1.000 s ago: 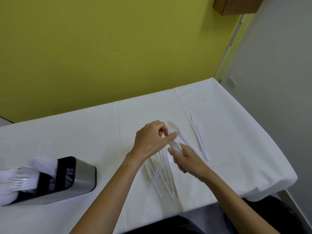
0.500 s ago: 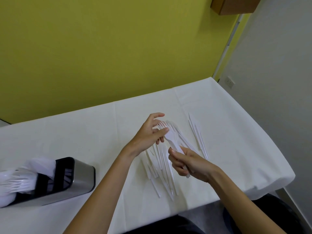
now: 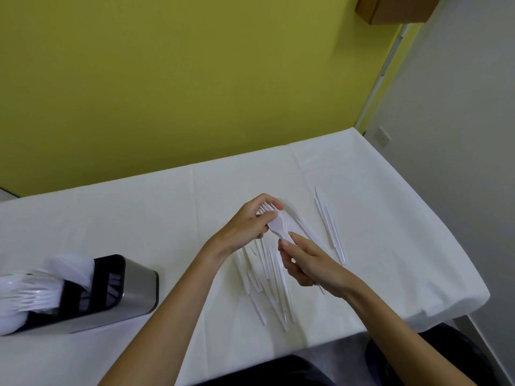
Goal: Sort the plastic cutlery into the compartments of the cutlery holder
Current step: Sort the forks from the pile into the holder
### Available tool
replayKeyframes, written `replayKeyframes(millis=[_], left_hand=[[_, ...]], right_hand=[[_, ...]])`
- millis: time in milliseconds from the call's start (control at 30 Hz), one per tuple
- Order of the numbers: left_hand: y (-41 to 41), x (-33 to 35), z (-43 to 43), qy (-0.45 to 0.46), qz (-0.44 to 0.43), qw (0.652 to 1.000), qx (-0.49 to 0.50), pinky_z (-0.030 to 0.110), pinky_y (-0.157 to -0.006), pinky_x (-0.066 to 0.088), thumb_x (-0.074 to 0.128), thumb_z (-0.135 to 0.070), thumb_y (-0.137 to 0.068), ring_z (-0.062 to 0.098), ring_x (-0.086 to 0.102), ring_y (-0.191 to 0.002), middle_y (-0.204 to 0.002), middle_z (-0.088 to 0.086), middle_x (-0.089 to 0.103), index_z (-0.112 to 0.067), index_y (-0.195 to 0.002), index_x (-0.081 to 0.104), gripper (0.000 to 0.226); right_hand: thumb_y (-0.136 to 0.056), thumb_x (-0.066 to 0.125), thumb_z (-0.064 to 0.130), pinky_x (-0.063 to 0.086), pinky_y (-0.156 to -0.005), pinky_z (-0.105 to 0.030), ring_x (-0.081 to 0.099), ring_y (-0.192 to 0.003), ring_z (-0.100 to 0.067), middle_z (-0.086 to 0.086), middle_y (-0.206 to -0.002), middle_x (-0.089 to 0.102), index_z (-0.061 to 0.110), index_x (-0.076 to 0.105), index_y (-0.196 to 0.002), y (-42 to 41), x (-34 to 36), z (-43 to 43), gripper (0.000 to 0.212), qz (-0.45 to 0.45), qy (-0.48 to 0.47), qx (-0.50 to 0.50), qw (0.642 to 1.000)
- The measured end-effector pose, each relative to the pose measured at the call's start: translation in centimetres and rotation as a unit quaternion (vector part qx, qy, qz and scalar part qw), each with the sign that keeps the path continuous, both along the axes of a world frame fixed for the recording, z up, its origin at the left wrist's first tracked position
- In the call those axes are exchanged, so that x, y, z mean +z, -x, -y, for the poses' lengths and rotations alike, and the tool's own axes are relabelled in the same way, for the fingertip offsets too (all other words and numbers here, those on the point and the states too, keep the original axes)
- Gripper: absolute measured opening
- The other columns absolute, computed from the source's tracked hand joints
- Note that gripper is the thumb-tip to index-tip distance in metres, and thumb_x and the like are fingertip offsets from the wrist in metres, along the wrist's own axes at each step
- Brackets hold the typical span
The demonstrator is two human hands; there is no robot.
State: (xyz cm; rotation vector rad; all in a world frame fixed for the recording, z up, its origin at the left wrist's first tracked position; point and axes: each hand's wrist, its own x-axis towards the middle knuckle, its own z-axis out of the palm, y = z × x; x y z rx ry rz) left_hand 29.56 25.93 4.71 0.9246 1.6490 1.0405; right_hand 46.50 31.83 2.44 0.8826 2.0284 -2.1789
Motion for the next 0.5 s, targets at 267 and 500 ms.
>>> replayKeyframes(millis=[267,500], left_hand=[[0.8,-0.6,0.1,-0.021,-0.103,0.994,-0.028,0.009,-0.051,0.034,0.055,-0.018,-0.096,-0.004,0.047,-0.052,-0.073,-0.011,0.052,-0.016,-0.094,0.057,0.004],[2.3,0.5,1.5,-0.042,-0.092,0.995,0.022,0.012,-0.060,0.039,0.061,-0.016,-0.092,0.006,0.056,-0.067,-0.082,-0.009,0.060,-0.015,-0.096,0.062,0.004]], right_hand=[[-0.099,0.040,0.040,0.040,-0.075,-0.016,0.051,-0.078,-0.002,0.004,-0.087,0.056,0.009,0.063,-0.099,1.4,1.3,-1.7,0.038,0.072,-0.080,0.104,0.989],[-0.097,0.050,0.034,0.031,-0.052,-0.024,0.035,-0.053,-0.012,0.008,-0.055,0.047,-0.013,0.056,-0.094,4.1,2.0,-1.4,0.047,0.048,-0.101,0.131,0.985]])
